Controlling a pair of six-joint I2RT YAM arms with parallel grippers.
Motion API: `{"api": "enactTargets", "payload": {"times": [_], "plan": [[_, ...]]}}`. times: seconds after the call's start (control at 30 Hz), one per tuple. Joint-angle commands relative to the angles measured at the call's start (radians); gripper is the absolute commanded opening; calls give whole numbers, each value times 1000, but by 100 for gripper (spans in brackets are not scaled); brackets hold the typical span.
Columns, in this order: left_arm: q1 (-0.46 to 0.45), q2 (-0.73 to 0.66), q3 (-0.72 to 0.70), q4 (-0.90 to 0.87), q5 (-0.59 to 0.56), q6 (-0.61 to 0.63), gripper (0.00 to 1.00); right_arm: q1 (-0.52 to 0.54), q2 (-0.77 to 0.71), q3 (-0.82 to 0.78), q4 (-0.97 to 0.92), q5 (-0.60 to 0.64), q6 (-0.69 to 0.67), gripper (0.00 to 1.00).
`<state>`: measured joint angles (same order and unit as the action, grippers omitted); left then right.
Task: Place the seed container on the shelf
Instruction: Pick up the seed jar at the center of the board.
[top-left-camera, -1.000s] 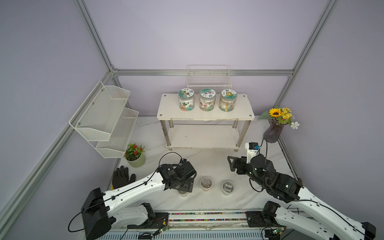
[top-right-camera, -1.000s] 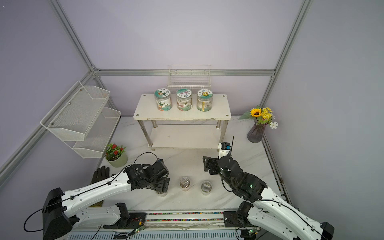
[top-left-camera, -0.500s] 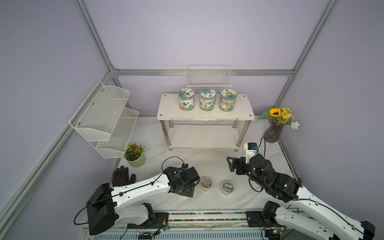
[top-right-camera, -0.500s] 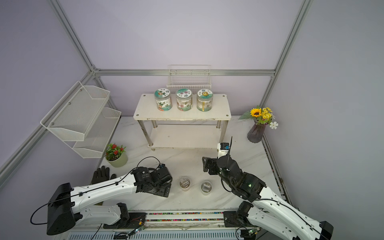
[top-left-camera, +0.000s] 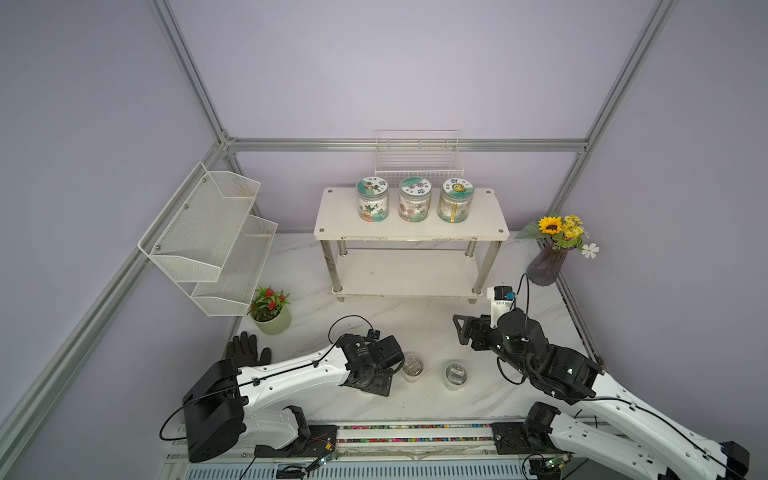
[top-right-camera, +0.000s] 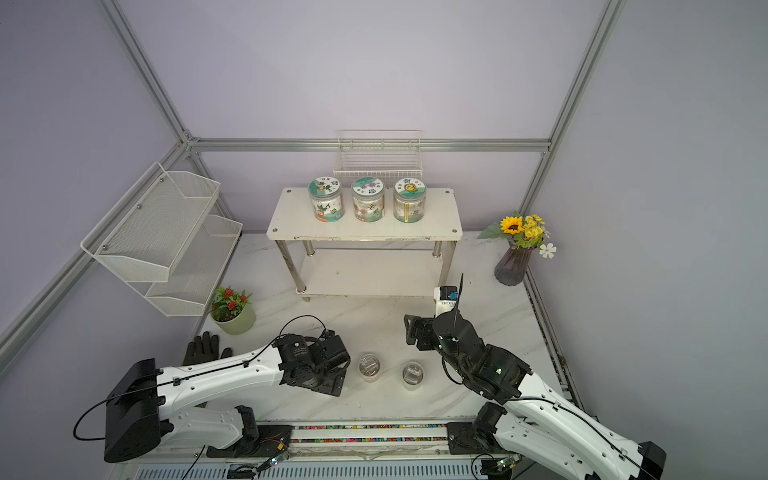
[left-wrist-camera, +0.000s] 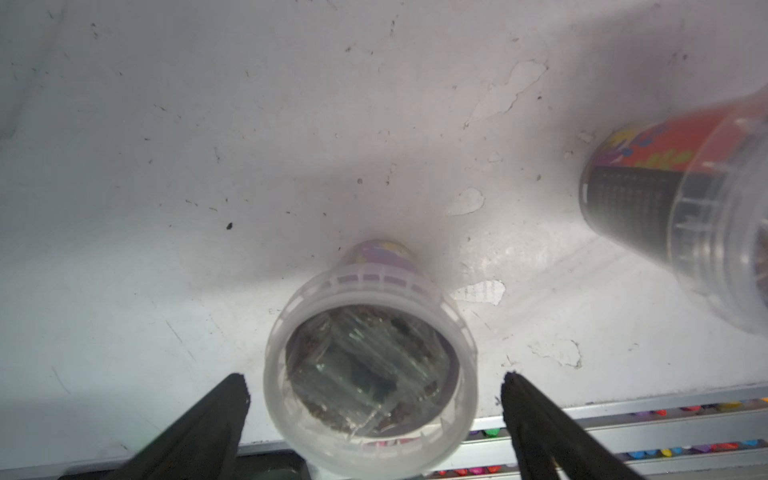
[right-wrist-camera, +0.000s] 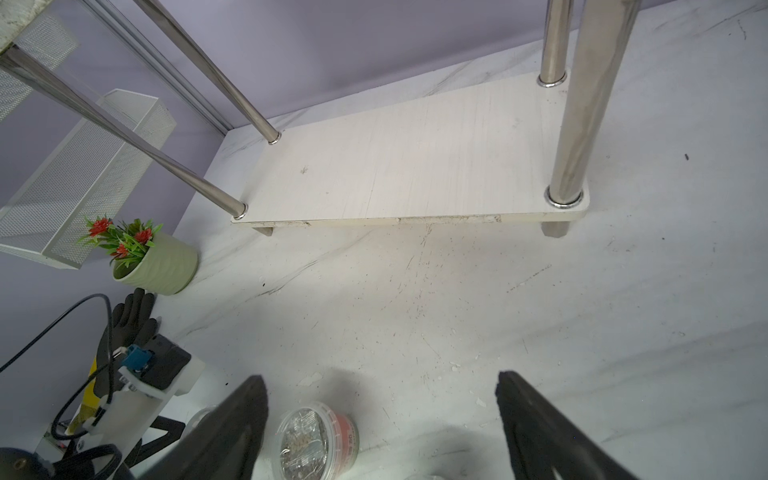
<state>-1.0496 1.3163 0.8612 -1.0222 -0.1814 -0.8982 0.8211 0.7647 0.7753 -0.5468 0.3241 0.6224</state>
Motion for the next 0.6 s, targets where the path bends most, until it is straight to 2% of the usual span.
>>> {"api": "enactTargets", "payload": {"times": [0.0,0.57], "plan": [[-3,4,-5,16,6,-1,96,4,11,-3,0,-3,-13,89],[-4,7,-25,38,18,8,94,4,24,-5,11,-3,-18,89]]}}
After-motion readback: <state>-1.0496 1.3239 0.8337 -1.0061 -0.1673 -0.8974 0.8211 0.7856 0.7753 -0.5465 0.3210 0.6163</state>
